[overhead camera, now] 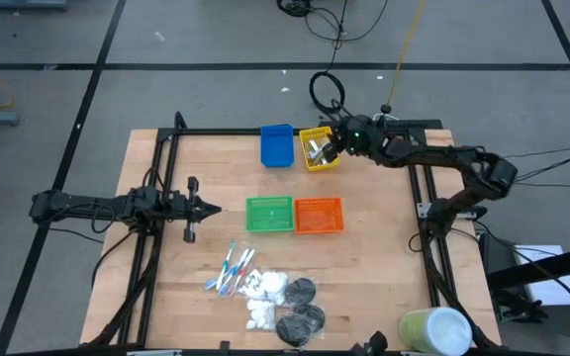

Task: Pick & Place Travel size toiletries
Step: Put the green toothbrush into the blue bin

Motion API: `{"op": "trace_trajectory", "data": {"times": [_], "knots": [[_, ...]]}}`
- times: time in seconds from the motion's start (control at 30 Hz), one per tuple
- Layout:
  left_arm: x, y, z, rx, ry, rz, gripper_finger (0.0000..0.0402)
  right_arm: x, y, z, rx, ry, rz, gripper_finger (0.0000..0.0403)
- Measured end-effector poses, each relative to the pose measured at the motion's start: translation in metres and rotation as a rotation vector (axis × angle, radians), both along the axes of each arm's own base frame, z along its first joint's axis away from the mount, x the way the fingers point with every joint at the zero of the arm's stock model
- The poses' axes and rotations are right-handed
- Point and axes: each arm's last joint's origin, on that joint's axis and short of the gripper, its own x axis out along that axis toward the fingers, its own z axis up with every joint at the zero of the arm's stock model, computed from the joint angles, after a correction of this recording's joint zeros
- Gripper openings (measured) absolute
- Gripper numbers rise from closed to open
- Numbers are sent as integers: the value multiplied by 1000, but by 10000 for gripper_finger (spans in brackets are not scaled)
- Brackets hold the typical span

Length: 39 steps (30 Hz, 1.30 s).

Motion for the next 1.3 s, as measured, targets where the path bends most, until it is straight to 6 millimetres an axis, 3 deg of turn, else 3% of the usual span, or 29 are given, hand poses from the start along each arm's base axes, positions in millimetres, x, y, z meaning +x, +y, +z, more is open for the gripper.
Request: {"op": "trace_trajectory", "data": {"times": [0.23,0.43,0.63,0.77,1.0,1.3], "knots": [[0,0,0,0,0,0,5,9,53,40,-61,-125,276,82],[0,0,0,0,0,0,6,19,114,56,-115,-162,524,53],[0,0,0,0,0,0,6,14,180,45,-154,-202,754,5],[0,0,0,0,0,0,6,-4,213,28,-201,-230,730,3],[0,0,0,0,0,0,6,-50,240,17,-216,-263,764,1],[0,0,0,0,0,0,5,-106,231,-2,-272,-423,820,0]]}}
